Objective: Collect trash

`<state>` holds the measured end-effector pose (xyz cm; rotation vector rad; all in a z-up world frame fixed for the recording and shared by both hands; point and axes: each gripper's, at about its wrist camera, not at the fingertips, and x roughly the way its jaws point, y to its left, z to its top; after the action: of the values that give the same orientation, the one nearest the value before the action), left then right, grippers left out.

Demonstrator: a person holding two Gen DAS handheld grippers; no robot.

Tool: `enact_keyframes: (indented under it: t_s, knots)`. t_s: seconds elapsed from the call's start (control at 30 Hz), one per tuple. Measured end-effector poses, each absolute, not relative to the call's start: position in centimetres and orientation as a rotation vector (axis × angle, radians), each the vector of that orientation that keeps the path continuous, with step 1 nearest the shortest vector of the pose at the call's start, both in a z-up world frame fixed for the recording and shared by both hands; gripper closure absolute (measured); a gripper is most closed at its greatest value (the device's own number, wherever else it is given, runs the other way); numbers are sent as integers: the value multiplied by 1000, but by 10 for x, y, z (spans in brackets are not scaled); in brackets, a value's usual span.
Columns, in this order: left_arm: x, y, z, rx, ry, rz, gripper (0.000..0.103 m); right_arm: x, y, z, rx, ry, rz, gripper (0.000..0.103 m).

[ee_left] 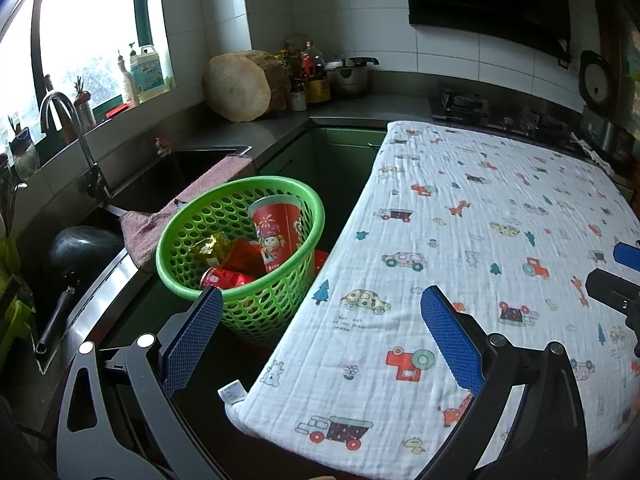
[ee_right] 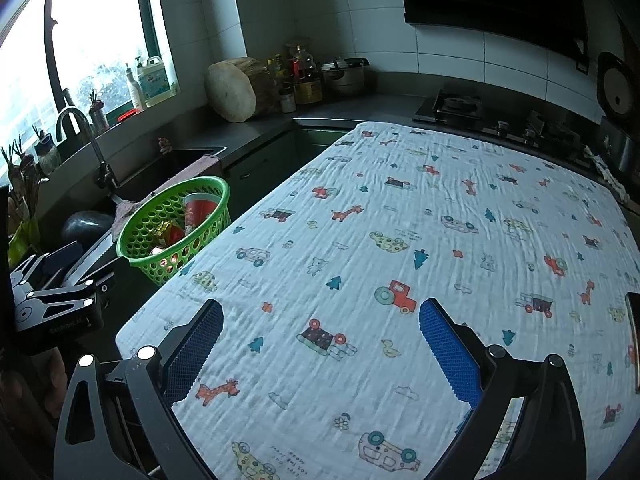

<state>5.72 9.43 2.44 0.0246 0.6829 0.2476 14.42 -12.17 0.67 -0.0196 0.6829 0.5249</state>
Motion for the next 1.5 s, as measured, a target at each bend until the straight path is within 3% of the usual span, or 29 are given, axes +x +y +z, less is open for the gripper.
enact_keyframes:
  t_s: [1.5]
  knots:
    - [52, 95, 25, 32, 656, 289, 5, 138, -97, -3, -40, 694, 563, 8]
